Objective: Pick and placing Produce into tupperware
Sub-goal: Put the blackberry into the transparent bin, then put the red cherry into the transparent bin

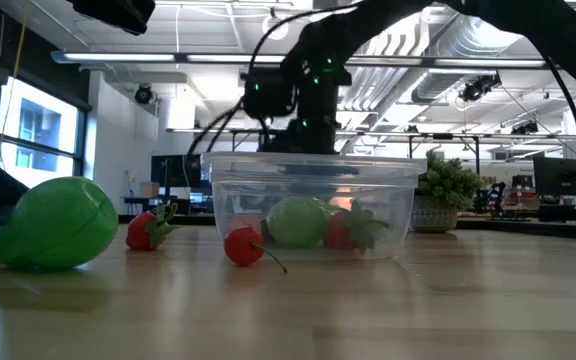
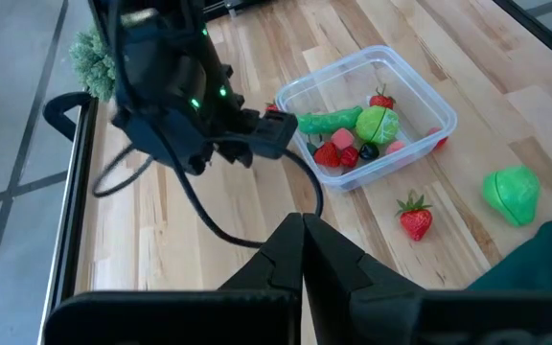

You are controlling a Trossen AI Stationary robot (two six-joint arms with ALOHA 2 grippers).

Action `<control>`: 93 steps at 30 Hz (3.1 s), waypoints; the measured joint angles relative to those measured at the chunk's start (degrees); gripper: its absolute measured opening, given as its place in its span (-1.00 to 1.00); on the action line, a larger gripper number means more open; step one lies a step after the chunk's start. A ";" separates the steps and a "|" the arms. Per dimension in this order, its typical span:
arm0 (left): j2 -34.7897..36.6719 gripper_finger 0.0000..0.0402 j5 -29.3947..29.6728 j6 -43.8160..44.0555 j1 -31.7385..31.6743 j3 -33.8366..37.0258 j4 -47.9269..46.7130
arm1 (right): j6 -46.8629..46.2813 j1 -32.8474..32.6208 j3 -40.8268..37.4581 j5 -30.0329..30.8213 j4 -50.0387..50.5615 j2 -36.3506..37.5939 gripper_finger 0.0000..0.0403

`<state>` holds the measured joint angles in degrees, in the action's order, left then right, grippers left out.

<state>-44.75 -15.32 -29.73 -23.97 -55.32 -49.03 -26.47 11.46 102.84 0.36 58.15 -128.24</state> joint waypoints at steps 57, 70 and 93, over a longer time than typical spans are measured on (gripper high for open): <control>0.00 -1.00 0.00 0.01 0.00 -0.01 0.02 | -5.41 -18.01 3.76 -1.99 -2.56 0.98 -0.40; 0.00 -1.00 0.01 0.02 0.00 -0.01 0.00 | -3.10 -17.97 3.76 -2.47 -2.12 2.36 0.05; 0.00 -1.00 -0.02 -0.01 0.01 0.00 0.01 | 15.99 -0.68 -12.34 -4.06 2.03 30.02 0.06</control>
<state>-44.75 -15.33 -29.74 -23.97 -55.32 -49.02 -10.48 10.79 90.51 -3.71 60.18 -98.22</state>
